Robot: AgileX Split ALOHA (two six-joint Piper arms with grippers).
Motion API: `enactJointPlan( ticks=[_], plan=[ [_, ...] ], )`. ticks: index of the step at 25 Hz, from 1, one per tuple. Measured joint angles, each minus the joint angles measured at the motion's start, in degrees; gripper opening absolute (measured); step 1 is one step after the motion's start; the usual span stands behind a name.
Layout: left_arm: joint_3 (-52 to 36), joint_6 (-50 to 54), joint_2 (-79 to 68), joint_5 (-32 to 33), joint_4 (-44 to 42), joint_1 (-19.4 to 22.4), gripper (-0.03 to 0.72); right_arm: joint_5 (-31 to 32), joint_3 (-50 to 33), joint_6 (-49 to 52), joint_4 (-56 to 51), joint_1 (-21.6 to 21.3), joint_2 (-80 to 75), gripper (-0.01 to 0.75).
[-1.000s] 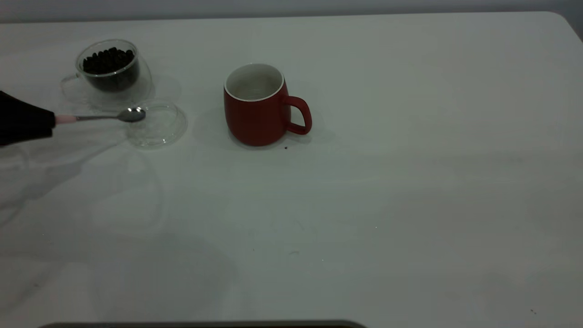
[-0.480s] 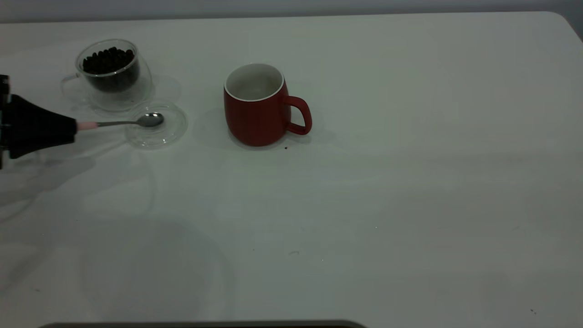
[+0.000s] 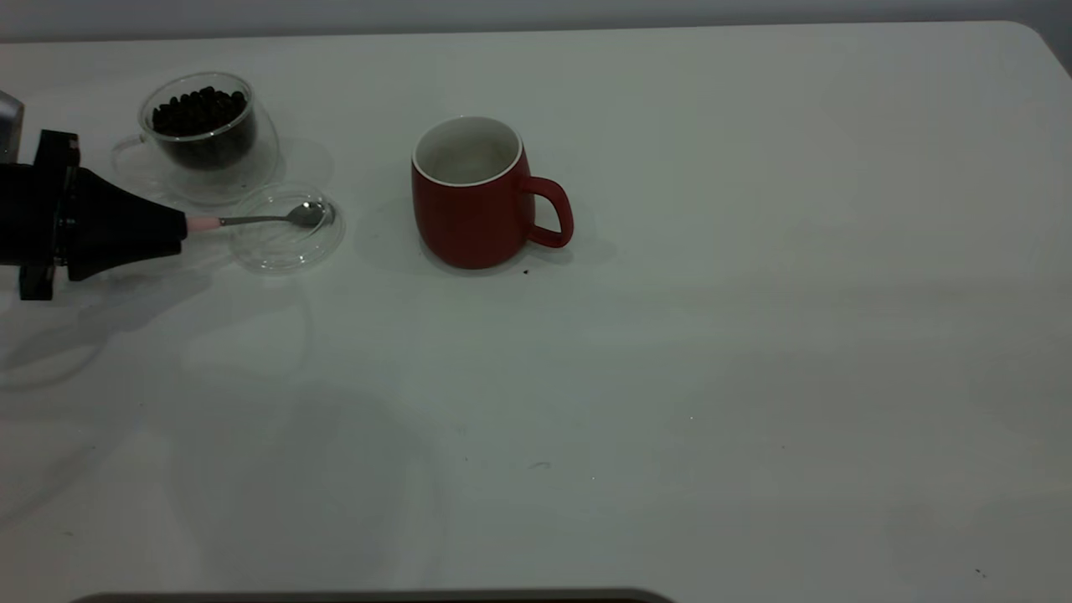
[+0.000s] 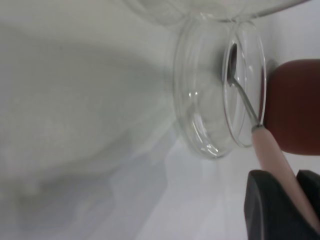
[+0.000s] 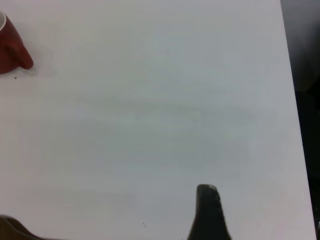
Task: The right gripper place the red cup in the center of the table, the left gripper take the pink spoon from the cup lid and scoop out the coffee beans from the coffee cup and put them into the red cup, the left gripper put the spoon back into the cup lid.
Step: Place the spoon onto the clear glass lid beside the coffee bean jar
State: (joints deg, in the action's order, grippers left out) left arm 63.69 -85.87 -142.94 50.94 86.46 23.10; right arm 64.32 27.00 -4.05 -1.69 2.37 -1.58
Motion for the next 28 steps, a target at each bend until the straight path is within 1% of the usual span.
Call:
enactJointPlan(
  ticks=[12, 16, 19, 25, 28],
  plan=[
    [0.00, 0.02, 0.00, -0.13, 0.11, -0.17, 0.123, 0.00, 0.00, 0.00, 0.00, 0.00, 0.00, 0.586],
    [0.00, 0.02, 0.00, -0.26, 0.11, -0.17, 0.155, 0.00, 0.00, 0.00, 0.00, 0.00, 0.00, 0.586],
    [0.00, 0.02, 0.00, -0.42, 0.06, -0.17, 0.248, 0.00, 0.00, 0.00, 0.00, 0.00, 0.00, 0.586],
    [0.00, 0.06, 0.00, -0.42, 0.06, -0.17, 0.517, 0.00, 0.00, 0.00, 0.00, 0.00, 0.00, 0.586],
    [0.00, 0.06, 0.00, -0.67, 0.06, -0.17, 0.609, 0.00, 0.00, 0.00, 0.00, 0.00, 0.00, 0.586]
  ],
)
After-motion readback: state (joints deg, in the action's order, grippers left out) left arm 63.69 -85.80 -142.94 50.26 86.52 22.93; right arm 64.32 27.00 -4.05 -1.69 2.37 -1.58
